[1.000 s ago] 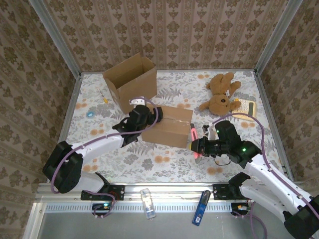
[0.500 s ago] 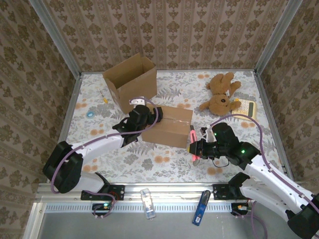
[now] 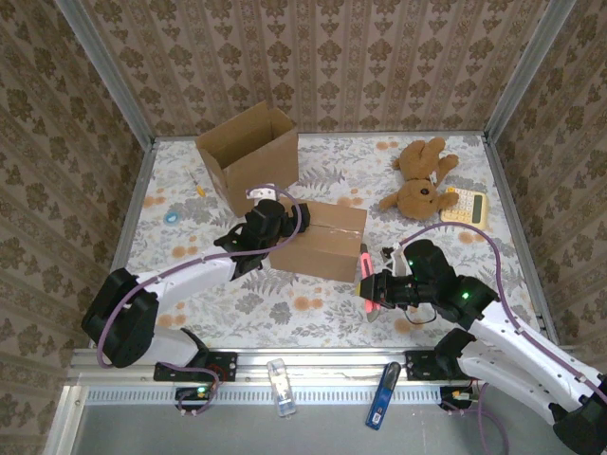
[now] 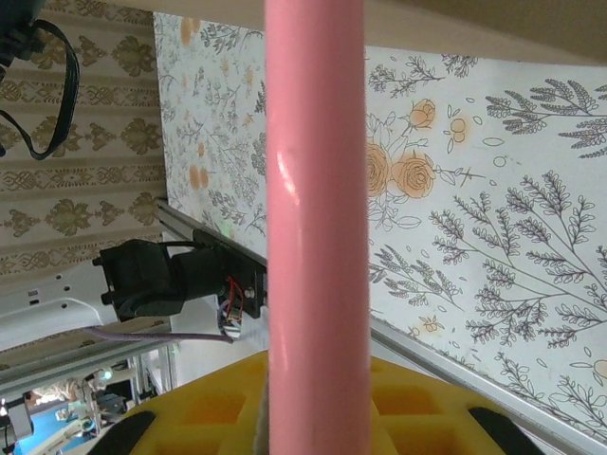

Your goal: Unpack the express box

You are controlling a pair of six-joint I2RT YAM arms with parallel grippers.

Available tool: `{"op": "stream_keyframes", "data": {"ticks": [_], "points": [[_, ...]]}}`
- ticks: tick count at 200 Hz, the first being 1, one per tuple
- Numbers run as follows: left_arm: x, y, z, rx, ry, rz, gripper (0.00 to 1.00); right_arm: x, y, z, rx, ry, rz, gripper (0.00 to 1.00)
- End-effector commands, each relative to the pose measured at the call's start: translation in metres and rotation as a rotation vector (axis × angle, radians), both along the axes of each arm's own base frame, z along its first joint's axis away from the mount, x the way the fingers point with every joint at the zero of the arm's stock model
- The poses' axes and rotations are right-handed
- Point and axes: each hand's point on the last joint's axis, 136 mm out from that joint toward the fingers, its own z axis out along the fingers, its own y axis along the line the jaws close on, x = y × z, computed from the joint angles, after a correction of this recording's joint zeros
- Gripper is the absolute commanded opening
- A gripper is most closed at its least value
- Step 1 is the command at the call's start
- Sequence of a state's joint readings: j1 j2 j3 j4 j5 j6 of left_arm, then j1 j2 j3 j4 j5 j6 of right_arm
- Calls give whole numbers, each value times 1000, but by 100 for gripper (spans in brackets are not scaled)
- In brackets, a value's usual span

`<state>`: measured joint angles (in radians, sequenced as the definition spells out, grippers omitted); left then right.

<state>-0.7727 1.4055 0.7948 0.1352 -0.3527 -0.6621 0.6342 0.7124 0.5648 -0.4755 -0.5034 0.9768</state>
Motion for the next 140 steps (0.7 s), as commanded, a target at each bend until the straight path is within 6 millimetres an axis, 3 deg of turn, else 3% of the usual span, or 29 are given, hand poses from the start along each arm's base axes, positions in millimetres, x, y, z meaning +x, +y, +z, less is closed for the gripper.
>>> {"op": "stream_keyframes", "data": {"ticks": [1,28,52,97,140], "points": [[-43,38,-106,268,301,-8,98,-17,6,-2,26,35,63,0],[-42,37,-104,265,297,-11,98,-17,-1,0,2,18,42,0],[-37,31,-89,268,264,-42,99,-15,-26,-2,-136,-2,-22,0],[-11,4,-8,286,116,-158,100,-6,-77,8,-378,-85,-173,0],[8,-10,71,328,1,-235,100,4,-85,-8,-469,-75,-224,0]]}}
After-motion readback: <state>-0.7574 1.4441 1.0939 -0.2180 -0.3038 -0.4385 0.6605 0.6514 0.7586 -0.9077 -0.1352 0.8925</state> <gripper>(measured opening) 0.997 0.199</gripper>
